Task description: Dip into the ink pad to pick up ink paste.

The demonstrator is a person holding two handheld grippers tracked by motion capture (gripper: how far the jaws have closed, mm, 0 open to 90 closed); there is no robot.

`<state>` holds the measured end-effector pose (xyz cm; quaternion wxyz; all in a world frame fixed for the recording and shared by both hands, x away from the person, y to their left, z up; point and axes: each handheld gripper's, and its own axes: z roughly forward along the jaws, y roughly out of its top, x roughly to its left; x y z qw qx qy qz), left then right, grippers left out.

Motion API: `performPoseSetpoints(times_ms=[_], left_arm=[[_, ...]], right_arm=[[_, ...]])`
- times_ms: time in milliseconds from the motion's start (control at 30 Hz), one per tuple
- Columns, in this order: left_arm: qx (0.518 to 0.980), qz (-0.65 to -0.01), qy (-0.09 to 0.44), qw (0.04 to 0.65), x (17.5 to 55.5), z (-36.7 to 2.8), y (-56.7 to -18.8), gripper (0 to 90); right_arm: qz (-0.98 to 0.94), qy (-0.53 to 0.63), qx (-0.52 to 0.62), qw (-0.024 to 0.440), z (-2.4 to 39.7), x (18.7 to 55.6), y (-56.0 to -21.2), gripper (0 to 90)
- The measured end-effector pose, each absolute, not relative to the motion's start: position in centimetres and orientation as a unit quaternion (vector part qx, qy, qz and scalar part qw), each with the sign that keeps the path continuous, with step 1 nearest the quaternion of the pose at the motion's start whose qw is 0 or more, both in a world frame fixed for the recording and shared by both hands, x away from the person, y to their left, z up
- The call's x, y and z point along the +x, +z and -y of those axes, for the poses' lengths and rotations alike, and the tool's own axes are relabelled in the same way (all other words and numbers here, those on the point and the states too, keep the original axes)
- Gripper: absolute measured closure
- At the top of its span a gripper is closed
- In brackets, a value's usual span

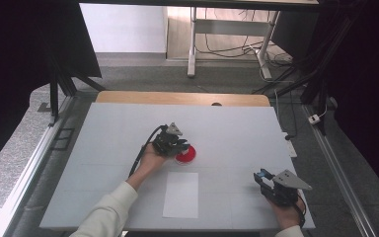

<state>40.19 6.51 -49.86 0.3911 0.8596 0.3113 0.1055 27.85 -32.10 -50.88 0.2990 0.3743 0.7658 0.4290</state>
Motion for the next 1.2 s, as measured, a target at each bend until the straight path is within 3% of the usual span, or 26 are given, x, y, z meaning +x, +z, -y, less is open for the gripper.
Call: performPoseSetpoints(times_ms=[500, 1200], left_arm=[[0.84, -0.298, 0.119, 0.438, 39.2, -7.6, -46.8, 75.4], [0.863, -0.29, 0.087, 0.405, 39.5, -7.1, -48.3, 75.3]], right_arm=[[-0.765, 0.429, 0.374, 0.301, 32.2, 27.8, -50.8, 64.3], [-0.765, 0.43, 0.375, 0.3, 32.2, 27.9, -50.8, 64.3]])
